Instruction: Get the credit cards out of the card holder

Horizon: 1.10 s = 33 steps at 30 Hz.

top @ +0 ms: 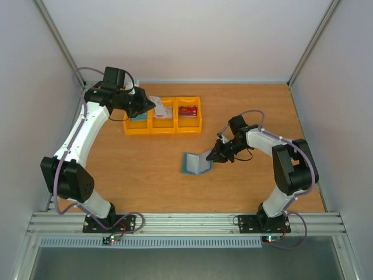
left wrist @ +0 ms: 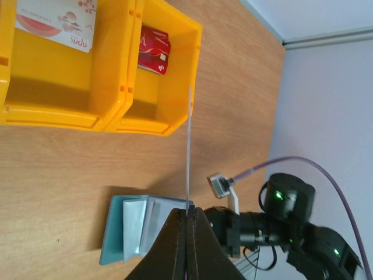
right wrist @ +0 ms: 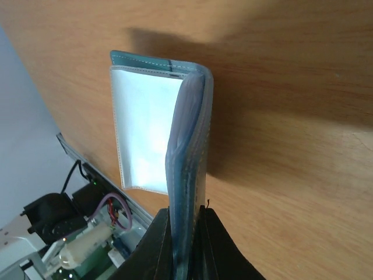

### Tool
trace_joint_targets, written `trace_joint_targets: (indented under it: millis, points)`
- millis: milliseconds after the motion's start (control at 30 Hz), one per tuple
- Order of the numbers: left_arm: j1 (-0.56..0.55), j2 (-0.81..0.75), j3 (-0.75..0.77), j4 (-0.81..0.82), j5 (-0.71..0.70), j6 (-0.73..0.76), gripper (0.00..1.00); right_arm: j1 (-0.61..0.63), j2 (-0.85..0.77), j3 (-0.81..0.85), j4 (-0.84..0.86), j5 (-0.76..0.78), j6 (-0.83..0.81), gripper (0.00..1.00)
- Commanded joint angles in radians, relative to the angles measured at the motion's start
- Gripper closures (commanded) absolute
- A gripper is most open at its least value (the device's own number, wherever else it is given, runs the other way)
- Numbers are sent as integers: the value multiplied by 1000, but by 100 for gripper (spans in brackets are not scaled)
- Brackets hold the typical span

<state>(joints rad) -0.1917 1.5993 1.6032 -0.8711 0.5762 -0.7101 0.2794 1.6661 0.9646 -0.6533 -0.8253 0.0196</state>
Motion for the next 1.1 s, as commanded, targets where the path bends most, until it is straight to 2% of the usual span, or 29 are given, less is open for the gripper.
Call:
trace_joint_targets:
  millis: [0,67,167,300,367,433,533,633,700,767,800,933,1067]
  points:
    - [-6,-44,9,-87,48,43,100,-5,61,1,3,-73,-101,99]
    - [-10,-55,-2,-107,50,48,100,-5,93,9,-24,-56,-130,96]
    - [-17,-66,-12,-155,86,69,100,-5,108,29,-81,8,-170,79]
    - [-18,-90,6,-271,74,145,100,-6,58,77,-193,169,-220,55]
    - [-18,-108,14,-314,61,188,100,-6,22,110,-258,267,-235,46]
    - [-18,-123,20,-328,71,199,100,-6,-18,152,-330,371,-251,42]
    - [-18,-145,10,-314,107,177,100,-2,-105,250,-435,546,-281,41]
    - [-18,-179,-17,-292,124,123,100,92,-235,360,-460,750,-381,41]
    - [-20,-194,-24,-286,138,94,100,254,-327,399,-380,902,-510,41]
    - [-21,-202,-21,-276,150,80,100,480,-404,378,-222,1013,-689,41]
    - [-21,-206,-21,-269,156,77,100,546,-433,348,-126,1041,-770,41]
    - [-24,-224,-32,-247,181,60,100,728,-454,225,249,1094,-1028,40]
    - [-25,-244,-48,-248,175,52,100,876,-399,113,665,1190,-1327,32]
